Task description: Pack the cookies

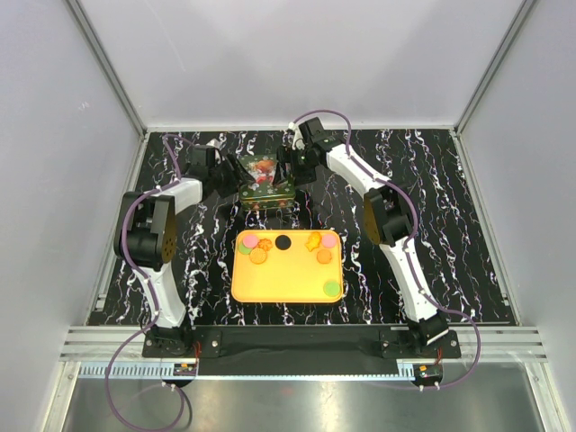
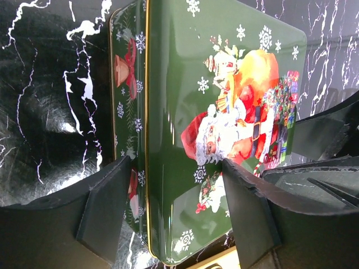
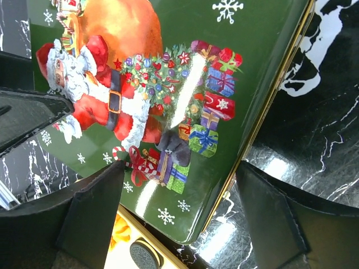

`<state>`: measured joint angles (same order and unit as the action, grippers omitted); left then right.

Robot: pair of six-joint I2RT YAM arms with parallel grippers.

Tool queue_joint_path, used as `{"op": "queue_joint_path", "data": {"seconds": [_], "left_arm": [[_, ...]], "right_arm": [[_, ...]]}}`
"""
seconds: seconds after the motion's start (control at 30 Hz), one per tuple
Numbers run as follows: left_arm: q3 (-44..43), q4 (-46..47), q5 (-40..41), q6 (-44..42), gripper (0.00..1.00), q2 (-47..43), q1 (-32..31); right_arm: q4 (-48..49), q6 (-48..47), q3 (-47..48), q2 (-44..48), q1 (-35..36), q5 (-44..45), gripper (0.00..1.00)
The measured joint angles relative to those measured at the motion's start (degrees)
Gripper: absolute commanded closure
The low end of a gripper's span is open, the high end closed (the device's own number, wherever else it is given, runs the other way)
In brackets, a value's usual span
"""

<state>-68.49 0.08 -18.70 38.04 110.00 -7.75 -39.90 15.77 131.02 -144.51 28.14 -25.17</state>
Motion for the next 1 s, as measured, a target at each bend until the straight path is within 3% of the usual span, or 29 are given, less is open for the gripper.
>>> {"op": "queue_joint_path", "data": {"seconds": [0.3, 0.43, 0.63, 1.0], "left_arm": [[0.66, 0.57, -0.02, 2.47, 0.63, 0.00, -0.20], [1.33, 1.60, 0.00, 3.28, 0.81, 0.00, -0.20], [2.64, 3.91, -0.11, 4.74, 0.99, 0.00, -0.17], [3.45, 6.19, 1.01, 6.05, 1.00, 0.33, -1.07]], "right_arm": [[-1.97, -0.39, 0.66, -0.07, 0.04, 1.14, 0.14], [-2.45, -0.44, 0.87, -0.07, 0.11, 1.64, 0.14], [-3.28, -0.44, 1.42, -0.07, 0.31, 2.49, 0.13], [-5.92, -0.59, 3.69, -0.52, 0.87, 6.08, 0.27]]}}
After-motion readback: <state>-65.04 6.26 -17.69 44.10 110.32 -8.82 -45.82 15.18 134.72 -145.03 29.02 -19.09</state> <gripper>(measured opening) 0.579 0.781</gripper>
